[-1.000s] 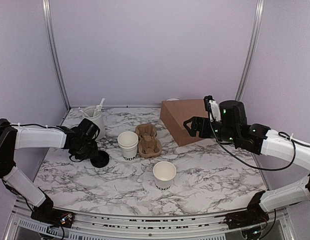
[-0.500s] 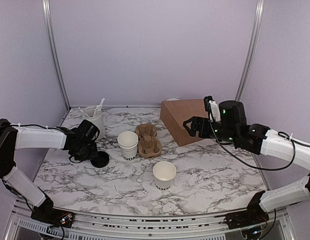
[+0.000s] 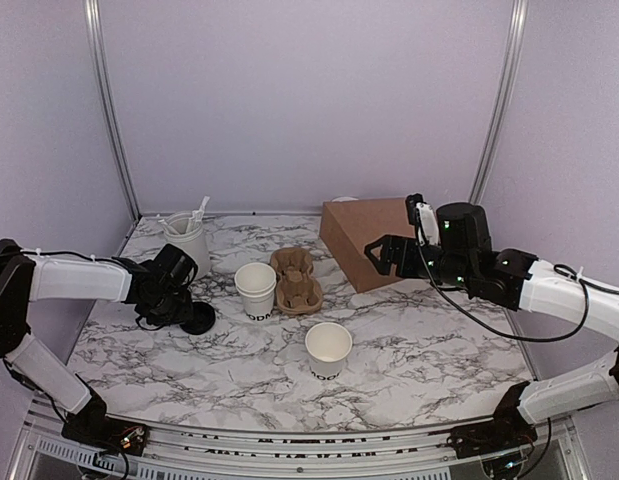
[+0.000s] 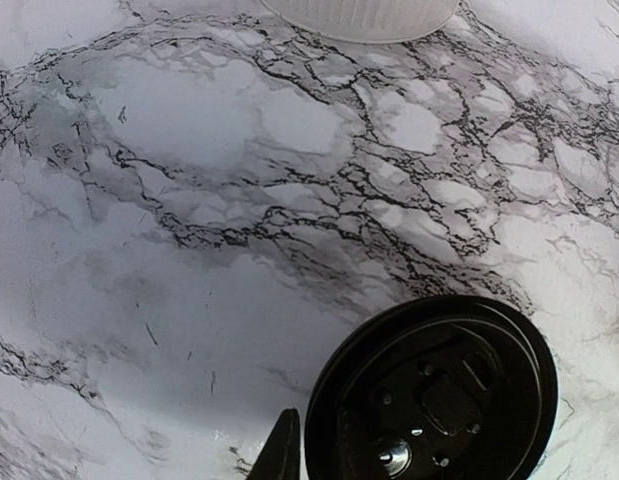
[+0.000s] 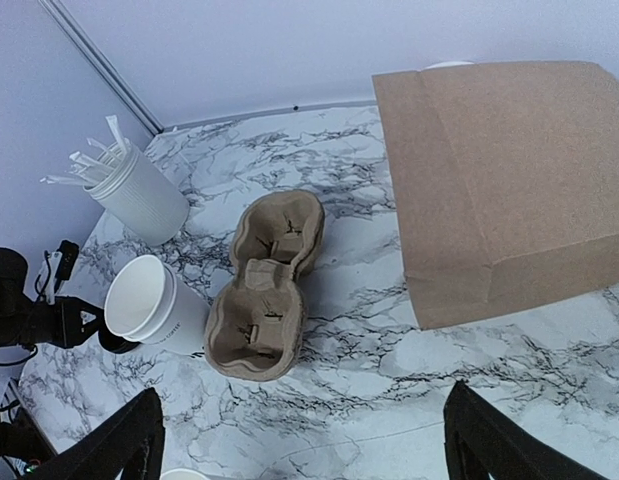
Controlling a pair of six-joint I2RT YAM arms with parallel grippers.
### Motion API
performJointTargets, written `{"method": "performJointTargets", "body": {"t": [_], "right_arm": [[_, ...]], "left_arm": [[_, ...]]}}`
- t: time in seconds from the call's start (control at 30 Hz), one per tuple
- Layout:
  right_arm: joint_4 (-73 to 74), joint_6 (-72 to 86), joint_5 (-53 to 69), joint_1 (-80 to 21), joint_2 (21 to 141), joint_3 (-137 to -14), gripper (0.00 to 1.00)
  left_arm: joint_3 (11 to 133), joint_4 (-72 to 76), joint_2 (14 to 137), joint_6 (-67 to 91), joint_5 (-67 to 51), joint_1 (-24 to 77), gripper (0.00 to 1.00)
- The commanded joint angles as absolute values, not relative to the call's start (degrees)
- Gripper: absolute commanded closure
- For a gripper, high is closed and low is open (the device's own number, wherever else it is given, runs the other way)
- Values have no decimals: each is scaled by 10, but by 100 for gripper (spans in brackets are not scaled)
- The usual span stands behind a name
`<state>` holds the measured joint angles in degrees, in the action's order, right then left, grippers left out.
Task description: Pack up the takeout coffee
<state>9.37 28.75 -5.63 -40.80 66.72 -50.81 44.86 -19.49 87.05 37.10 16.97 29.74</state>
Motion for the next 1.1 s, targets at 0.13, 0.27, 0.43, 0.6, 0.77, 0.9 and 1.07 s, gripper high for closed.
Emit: {"method": "performJointTargets", "body": {"t": [0.13, 0.27, 0.43, 0.6, 0.77, 0.9, 1.07], "right_arm": [[72, 293, -48, -403, 677, -511, 6], [70, 293, -48, -403, 678, -510, 6], [67, 293, -49, -403, 679, -507, 6], [67, 294, -48, -403, 681, -506, 6], [65, 294, -47, -403, 682, -506, 6], [64, 296, -47, -403, 682, -505, 6], [63, 296, -46, -403, 682, -504, 6]], "left_arm": [[439, -194, 842, 377, 166, 295, 87], [442, -194, 845, 375, 165, 295, 89], [444, -194, 849, 374, 166, 296, 92], [442, -196, 848, 374, 169, 296, 94], [440, -197, 849, 375, 171, 295, 95], [440, -197, 849, 375, 171, 295, 97], [441, -196, 849, 373, 170, 296, 98]]}}
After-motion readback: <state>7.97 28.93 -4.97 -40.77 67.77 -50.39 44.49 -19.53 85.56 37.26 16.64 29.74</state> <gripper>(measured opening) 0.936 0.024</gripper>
